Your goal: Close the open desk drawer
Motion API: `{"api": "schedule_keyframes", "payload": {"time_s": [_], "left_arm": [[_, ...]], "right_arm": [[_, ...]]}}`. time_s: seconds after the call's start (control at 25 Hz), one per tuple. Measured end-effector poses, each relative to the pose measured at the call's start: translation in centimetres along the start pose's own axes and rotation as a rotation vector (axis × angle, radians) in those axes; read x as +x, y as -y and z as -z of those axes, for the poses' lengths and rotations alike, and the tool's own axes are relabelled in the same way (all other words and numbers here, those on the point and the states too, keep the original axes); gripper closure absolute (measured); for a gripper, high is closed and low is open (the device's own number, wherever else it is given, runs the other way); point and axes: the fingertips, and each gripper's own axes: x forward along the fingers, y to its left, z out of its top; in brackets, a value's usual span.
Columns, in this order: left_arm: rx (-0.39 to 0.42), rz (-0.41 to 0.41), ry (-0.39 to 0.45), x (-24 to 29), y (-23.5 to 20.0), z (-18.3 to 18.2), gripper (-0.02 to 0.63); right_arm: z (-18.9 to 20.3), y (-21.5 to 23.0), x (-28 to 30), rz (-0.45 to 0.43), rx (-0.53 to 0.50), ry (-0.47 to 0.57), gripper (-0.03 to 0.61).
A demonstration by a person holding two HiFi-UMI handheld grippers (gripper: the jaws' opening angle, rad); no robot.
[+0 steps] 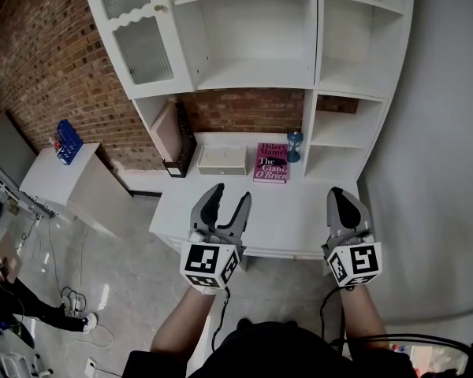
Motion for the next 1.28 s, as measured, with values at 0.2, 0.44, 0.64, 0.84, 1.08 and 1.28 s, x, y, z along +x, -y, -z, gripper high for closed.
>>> {"api": "schedule_keyframes", "payload": {"time_s": [0.2,0.44,0.64,0.84,1.08,1.28], "left_arm": [[0.001,-0.013,-0.004,0.1,0.5,0.1,0.382],[0.000,-0.020,-0.005,0.4,1.0,0.1,0.382],[0.004,-0.030,-0.004,0.5,1.6,0.1,0.382],[0.008,-0.040,-0.008,0.3,2.5,0.1,0.382],[0.007,-0.061,-0.034,-0.2,3.8,1.0,0.382],[-0.005,-0.080,-0.078,-0.3,4.6,3.1,0.382]], "right_arm": [[0.1,0.6,-0.1,-0.009,0.008,0.002,0.575],[0.2,1.4,-0.2,-0.013,0.017,0.000,0.575],[0.4,2.1,-0.5,-0.016,0.009,-0.001,0.575],[0.4,2.7,-1.1,-0.027,0.018,0.004,0.575],[1.1,3.2,-2.4,-0.047,0.031,-0.012,0.575],[3.8,3.8,-3.3,-0.060,0.059,-0.054,0.575]]}}
